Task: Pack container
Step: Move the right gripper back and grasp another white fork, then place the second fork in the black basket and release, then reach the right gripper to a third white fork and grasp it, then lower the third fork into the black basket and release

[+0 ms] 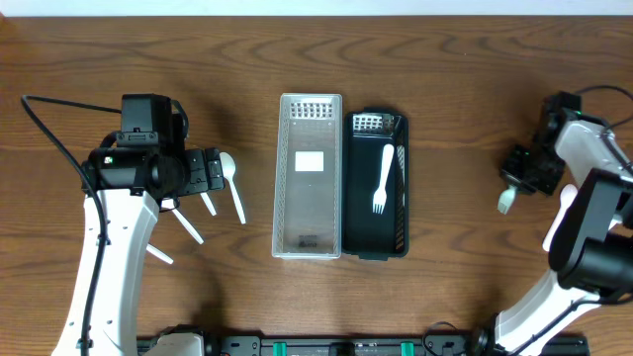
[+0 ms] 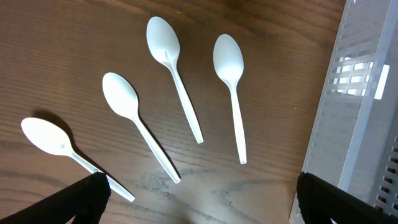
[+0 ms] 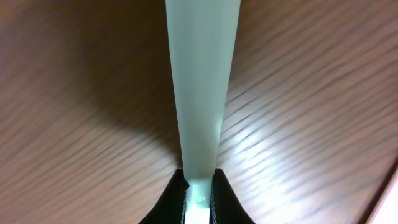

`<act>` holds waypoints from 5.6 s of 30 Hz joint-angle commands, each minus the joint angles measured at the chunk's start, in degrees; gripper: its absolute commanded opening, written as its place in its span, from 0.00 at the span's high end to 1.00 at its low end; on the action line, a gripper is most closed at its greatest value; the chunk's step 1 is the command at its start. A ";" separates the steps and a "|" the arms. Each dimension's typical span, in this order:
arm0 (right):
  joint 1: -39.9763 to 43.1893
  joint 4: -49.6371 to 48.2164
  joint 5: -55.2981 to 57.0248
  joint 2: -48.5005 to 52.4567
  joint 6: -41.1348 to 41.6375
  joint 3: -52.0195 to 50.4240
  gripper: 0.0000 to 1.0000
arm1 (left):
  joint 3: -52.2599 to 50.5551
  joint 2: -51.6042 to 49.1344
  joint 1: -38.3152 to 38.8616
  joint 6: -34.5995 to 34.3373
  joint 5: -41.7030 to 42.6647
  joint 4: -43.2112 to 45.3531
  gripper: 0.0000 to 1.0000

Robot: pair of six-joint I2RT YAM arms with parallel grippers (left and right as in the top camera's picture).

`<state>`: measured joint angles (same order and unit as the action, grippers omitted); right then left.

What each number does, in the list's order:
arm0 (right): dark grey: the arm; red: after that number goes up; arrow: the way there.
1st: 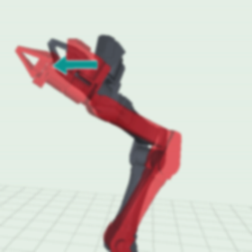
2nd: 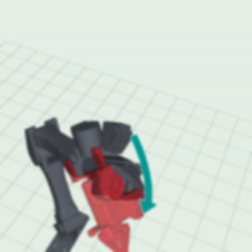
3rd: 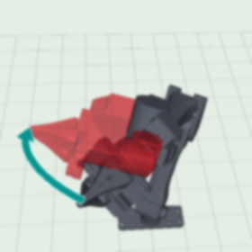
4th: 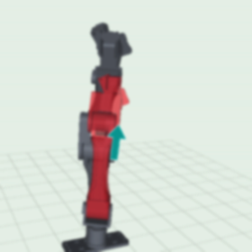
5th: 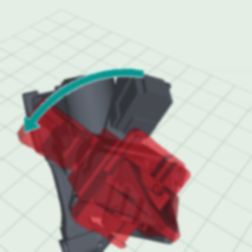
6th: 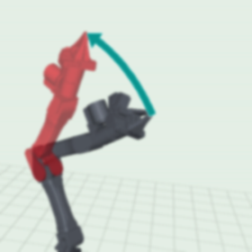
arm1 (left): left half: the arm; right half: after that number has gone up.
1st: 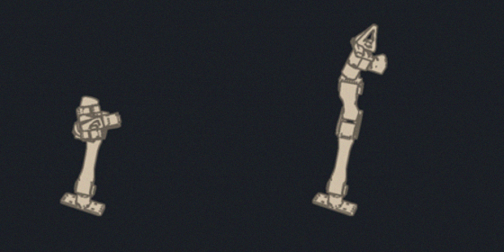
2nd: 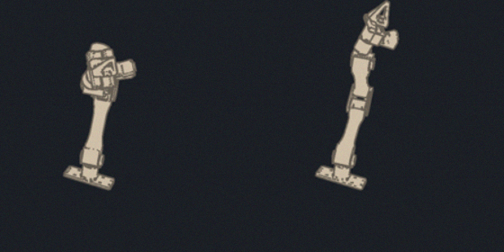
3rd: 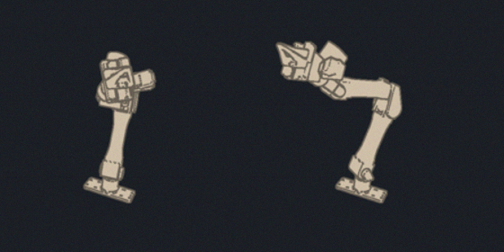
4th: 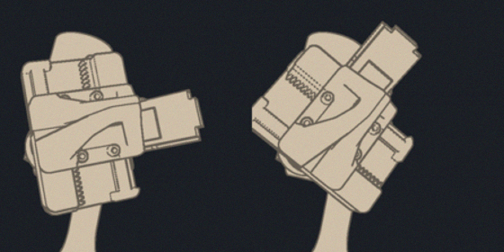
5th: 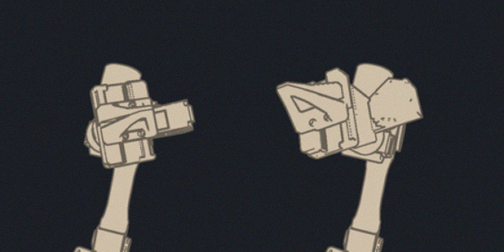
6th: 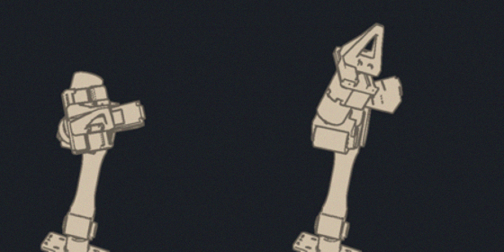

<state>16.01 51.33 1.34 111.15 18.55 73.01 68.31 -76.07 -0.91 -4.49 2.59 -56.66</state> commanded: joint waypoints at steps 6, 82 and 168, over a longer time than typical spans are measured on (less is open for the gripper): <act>-15.34 2.71 -5.92 -18.36 -0.26 2.25 0.99 | 1.18 0.11 -0.04 0.35 -0.68 -0.26 0.02; 17.66 2.25 1.57 4.70 -12.44 7.61 0.03 | 1.18 0.11 -0.04 0.35 -0.68 -0.26 0.02; -40.98 2.64 -5.79 -8.92 12.11 9.81 0.77 | 1.18 0.11 -0.04 0.33 -0.68 -0.31 0.02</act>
<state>-23.62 53.76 -5.80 98.72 25.98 82.87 68.31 -76.07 -0.91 -4.49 2.59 -56.69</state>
